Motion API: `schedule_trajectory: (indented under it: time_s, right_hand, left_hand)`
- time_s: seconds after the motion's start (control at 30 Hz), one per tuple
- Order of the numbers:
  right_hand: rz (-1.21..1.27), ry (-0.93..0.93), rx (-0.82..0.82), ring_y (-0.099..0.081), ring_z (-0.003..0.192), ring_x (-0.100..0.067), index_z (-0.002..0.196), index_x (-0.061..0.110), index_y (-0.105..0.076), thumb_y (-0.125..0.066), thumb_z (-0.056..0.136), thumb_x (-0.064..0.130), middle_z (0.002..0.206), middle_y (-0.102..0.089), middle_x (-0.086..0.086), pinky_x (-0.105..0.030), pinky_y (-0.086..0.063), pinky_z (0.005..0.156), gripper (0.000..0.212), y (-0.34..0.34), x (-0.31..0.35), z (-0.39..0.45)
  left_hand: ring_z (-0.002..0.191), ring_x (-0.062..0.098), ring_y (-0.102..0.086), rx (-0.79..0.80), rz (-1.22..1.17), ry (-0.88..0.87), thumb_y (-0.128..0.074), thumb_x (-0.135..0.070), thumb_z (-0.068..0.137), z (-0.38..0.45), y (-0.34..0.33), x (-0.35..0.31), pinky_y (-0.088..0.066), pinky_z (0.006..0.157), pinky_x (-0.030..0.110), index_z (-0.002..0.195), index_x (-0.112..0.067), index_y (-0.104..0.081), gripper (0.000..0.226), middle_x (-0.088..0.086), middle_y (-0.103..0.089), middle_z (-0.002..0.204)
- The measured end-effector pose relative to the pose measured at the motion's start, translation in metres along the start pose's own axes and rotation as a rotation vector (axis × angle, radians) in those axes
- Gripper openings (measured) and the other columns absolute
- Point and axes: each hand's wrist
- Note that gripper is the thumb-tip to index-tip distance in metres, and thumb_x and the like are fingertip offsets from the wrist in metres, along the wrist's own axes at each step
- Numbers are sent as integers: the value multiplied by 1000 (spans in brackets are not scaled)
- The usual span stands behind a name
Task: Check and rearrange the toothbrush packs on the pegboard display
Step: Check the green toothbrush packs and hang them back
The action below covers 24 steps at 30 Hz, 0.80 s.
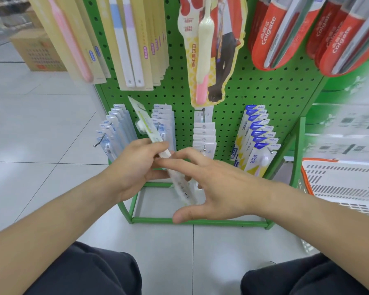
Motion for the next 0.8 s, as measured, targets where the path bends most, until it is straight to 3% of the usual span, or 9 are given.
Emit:
schedule_trajectory:
  time_s: [0.1, 0.17, 0.2, 0.4, 0.5, 0.6, 0.67, 0.73, 0.8]
  right_hand:
    - [100, -58, 2, -55, 106, -3, 156, 41, -11, -67, 85, 63, 135, -30, 17, -25, -49, 92, 93, 0, -2, 0]
    - [124, -96, -80, -50, 98, 15, 154, 34, -17, -76, 82, 56, 127, -30, 19, -4, -40, 84, 95, -2, -4, 3]
    - [149, -129, -132, -48, 92, 20, 152, 32, -20, -80, 78, 53, 124, -29, 19, -2, -38, 79, 98, -3, -5, 5]
    - [295, -274, -372, -54, 68, 8, 153, 39, -5, -97, 48, 51, 114, -40, 18, -11, -41, 58, 140, -5, -8, 11]
    - [389, -276, -484, -59, 66, -7, 152, 39, -12, -99, 44, 47, 111, -48, 15, -19, -48, 59, 139, 1, -15, 12]
    - [435, -325, -532, -60, 68, 0, 153, 35, -16, -100, 42, 43, 108, -53, 20, -15, -47, 66, 140, 10, -21, 9]
    - [443, -374, -537, -65, 71, -4, 147, 33, -33, -101, 42, 43, 101, -60, 15, -27, -55, 72, 126, 15, -27, 8]
    - [486, -386, -525, -70, 77, -24, 119, 30, -60, -98, 40, 49, 92, -70, 1, -48, -59, 76, 90, 19, -34, 7]
    - [557, -380, -518, -71, 78, -39, 97, 24, -69, -97, 47, 46, 85, -75, -7, -55, -59, 71, 61, 22, -40, 4]
  left_hand:
    - [98, 38, -73, -3, -23, 21, -41, -10, 106, 1, 2, 1, -60, 84, 52, 123, 8, -58, 30, 26, -72, 109]
    - [105, 41, -70, 74, -53, 56, -36, -14, 108, -1, 1, 1, -55, 93, 57, 127, 6, -58, 35, 28, -70, 114]
    - [106, 41, -70, 126, -72, 79, -34, -17, 108, -3, 0, 0, -54, 95, 56, 128, 3, -58, 38, 27, -70, 115]
    - [111, 38, -69, 370, -85, 152, -29, -27, 107, -7, -3, 0, -59, 91, 45, 133, -11, -58, 41, 20, -71, 119]
    - [109, 43, -68, 476, -9, 191, -32, -30, 104, -9, -1, 1, -59, 91, 45, 131, -7, -58, 44, 26, -70, 117]
    - [107, 44, -69, 554, 96, 233, -39, -37, 97, -8, 4, 5, -60, 86, 42, 131, 0, -54, 52, 29, -70, 114]
    - [105, 41, -70, 640, 175, 269, -38, -37, 98, -6, 7, 7, -59, 81, 36, 128, 3, -53, 52, 27, -70, 114]
    - [104, 37, -71, 727, 263, 300, -38, -35, 101, -5, 9, 9, -59, 81, 33, 125, 3, -53, 48, 24, -71, 116]
    - [103, 33, -72, 728, 350, 299, -39, -34, 103, -3, 9, 13, -59, 85, 35, 124, 2, -53, 45, 18, -73, 115]
Point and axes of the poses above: each hand's wrist, its own z-axis towards the middle knuckle, its own y-axis out of the back of the hand, x = y × z
